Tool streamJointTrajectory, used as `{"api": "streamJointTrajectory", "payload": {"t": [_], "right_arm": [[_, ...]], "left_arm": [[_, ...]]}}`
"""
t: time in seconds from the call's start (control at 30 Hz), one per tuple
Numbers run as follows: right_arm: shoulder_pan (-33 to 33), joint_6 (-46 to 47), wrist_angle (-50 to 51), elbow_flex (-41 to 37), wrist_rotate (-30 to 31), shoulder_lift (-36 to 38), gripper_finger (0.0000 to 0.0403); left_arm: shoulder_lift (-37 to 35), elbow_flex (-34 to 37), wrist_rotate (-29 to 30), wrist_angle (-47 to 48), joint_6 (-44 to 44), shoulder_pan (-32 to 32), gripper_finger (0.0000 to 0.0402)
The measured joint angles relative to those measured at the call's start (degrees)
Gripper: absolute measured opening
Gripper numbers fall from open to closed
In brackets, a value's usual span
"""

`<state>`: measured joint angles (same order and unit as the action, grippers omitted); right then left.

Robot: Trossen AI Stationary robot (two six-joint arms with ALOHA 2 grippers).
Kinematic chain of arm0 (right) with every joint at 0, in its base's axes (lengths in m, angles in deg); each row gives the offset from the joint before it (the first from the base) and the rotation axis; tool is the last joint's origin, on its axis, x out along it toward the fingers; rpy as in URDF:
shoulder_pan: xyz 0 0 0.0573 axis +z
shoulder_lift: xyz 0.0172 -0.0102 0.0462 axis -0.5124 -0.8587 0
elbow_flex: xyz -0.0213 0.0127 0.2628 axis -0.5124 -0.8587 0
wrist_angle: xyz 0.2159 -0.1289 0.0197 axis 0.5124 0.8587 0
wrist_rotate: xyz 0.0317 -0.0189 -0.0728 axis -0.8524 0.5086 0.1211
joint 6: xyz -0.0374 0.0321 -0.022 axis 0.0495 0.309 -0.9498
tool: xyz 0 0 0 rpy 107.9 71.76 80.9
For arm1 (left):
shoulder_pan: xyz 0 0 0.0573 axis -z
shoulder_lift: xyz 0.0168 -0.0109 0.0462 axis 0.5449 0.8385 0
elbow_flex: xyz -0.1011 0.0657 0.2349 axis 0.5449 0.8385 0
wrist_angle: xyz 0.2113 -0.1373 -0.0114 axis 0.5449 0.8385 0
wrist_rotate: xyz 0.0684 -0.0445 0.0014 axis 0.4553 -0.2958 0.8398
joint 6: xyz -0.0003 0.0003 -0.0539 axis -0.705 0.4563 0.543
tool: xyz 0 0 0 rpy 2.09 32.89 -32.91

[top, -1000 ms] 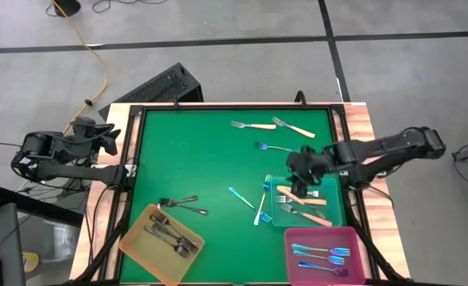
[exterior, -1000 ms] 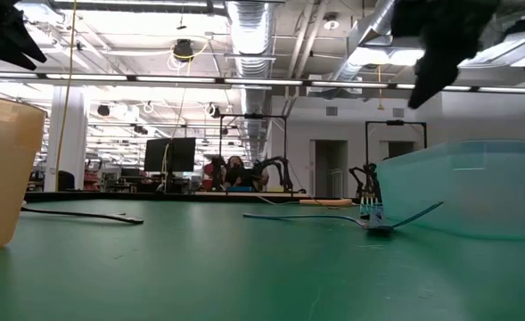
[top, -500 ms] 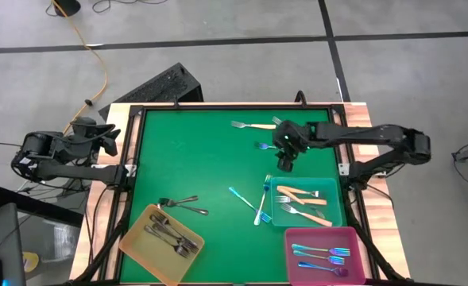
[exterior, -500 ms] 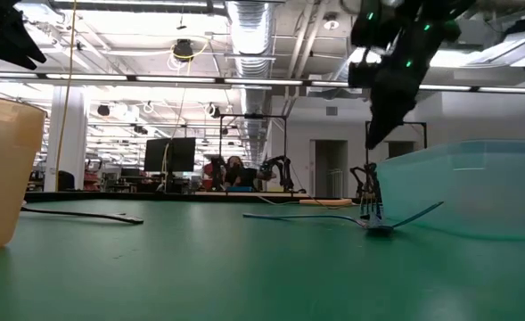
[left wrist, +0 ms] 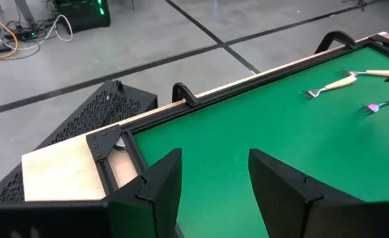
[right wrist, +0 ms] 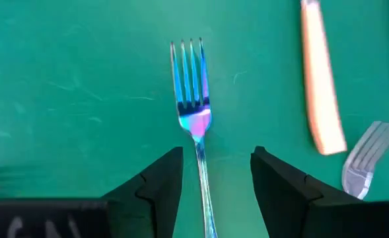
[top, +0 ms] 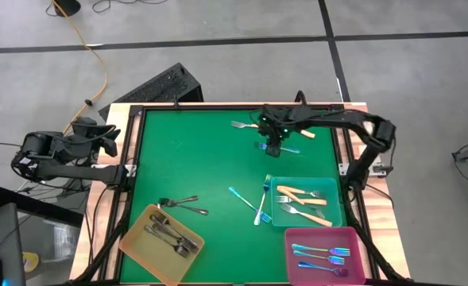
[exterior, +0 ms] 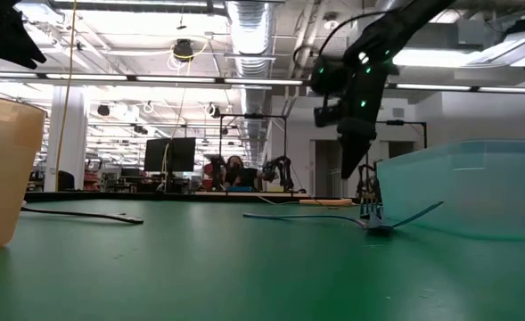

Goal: Sort silverware by color (type)
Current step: Put the purple fork into the pink bin

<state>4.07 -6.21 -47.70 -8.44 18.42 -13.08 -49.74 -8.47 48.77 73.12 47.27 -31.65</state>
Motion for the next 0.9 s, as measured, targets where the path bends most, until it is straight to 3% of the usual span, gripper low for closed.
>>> {"api": "streamJointTrajectory", "payload": {"t": [0.23,0.57,0.7,0.9], "right_arm": [[0.12,0.38,0.60,0.76,-0.26,-6.76,0.0199],[-0.29,2.77,0.66,0.76,0.79,-9.53,0.0194],[-0.29,4.75,0.73,0.76,0.83,-9.57,0.0169],[-0.29,5.05,0.99,0.76,1.24,-9.57,0.0098]], "left_arm": [[0.00,0.00,0.09,0.00,-2.32,0.02,0.0158],[0.00,0.00,1.46,0.00,-2.54,0.02,0.0158],[0.00,0.00,1.51,0.01,-2.54,0.02,0.0158],[0.00,0.00,1.51,0.02,-2.52,0.02,0.0158]]}}
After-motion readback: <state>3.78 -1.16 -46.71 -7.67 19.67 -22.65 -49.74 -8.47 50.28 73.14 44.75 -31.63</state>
